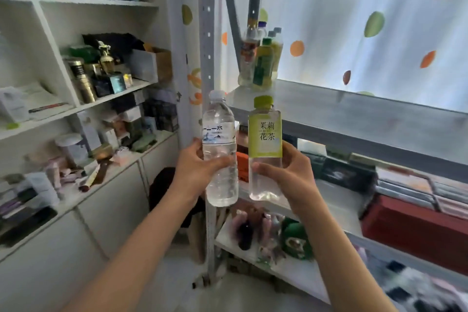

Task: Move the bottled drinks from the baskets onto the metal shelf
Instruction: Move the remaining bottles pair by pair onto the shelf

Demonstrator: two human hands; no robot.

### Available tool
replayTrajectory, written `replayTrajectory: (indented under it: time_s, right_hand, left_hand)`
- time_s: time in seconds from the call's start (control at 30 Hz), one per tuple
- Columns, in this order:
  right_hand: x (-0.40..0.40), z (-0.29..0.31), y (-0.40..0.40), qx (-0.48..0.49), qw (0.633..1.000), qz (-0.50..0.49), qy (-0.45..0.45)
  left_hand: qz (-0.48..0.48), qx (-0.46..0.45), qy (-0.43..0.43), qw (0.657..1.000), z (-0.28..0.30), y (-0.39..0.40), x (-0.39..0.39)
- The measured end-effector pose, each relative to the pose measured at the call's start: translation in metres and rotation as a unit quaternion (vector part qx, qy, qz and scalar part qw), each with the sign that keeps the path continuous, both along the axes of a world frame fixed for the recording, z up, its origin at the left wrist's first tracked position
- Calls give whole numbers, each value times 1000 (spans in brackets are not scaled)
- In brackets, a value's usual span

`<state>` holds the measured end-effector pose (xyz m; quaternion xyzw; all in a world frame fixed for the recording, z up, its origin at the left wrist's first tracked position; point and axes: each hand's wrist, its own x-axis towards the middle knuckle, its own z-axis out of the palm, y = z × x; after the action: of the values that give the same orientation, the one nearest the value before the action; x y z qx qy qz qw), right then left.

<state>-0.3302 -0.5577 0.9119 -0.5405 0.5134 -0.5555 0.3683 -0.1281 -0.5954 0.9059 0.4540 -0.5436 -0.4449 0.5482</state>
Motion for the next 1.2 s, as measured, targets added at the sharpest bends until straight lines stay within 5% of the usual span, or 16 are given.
replayTrajectory:
  time_s: [0.4,0.9,1.2]
  right_hand:
    - [-13,45,-77,-34,994,-99,10]
    - [-47,75,-231,-66,991,-112,12]
    - [-75,80,-305,-65,994,-82,34]
  left_hand:
    - [-94,-86,8,992,61,-110,-43]
    - [-21,-114,-2,993,95,-262,-83]
    - [36,-142,-46,988,62,-327,-108]
